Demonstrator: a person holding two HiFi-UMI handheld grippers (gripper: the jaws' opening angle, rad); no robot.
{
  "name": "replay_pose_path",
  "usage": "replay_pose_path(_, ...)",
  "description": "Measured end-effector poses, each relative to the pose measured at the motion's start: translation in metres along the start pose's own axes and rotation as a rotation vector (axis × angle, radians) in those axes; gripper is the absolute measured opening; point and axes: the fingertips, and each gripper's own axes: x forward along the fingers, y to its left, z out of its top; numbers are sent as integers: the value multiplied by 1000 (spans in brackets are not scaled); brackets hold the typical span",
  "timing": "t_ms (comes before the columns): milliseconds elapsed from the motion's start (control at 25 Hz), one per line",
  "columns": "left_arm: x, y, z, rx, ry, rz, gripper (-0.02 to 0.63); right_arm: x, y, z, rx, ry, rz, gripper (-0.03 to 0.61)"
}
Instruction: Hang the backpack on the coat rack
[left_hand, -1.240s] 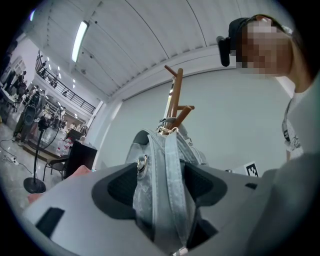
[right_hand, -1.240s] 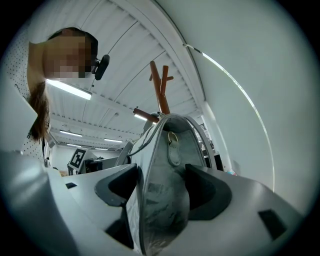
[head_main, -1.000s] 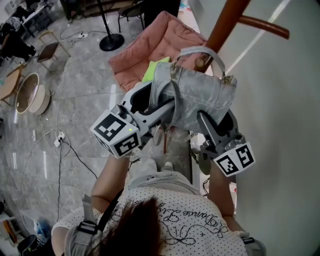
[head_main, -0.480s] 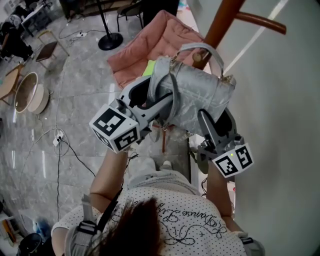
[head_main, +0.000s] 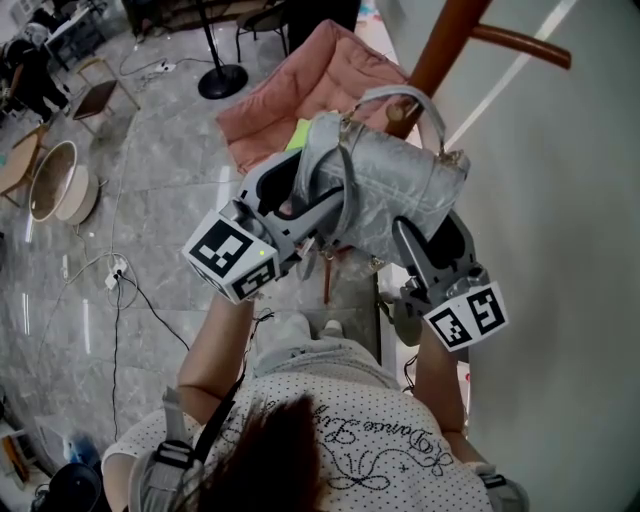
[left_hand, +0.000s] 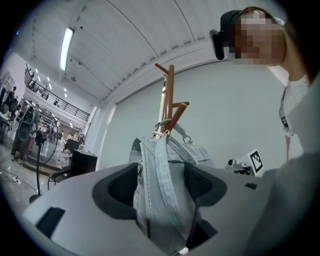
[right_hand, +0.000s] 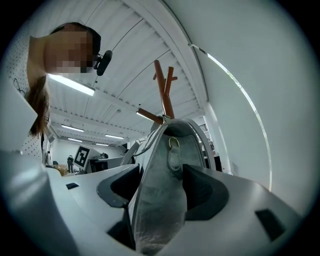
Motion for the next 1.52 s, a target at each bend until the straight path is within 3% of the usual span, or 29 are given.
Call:
replay_pose_path(320,-10,-7,0,122,25,38,271,-6,5,-2,-89,51,-16,282)
replay_pose_path(800,-26,-6,-3,137,29,89,270,-25,-4,10,-107,28,-31,271)
replay_pose_path(960,-34,-2,4,169,8,116,199,-30,-7,10,-93,-2,-40,249)
replay_pose_path(1520,-35,-6,14,179,1,113,109,-39,-9,33,-158,-65,-68,132)
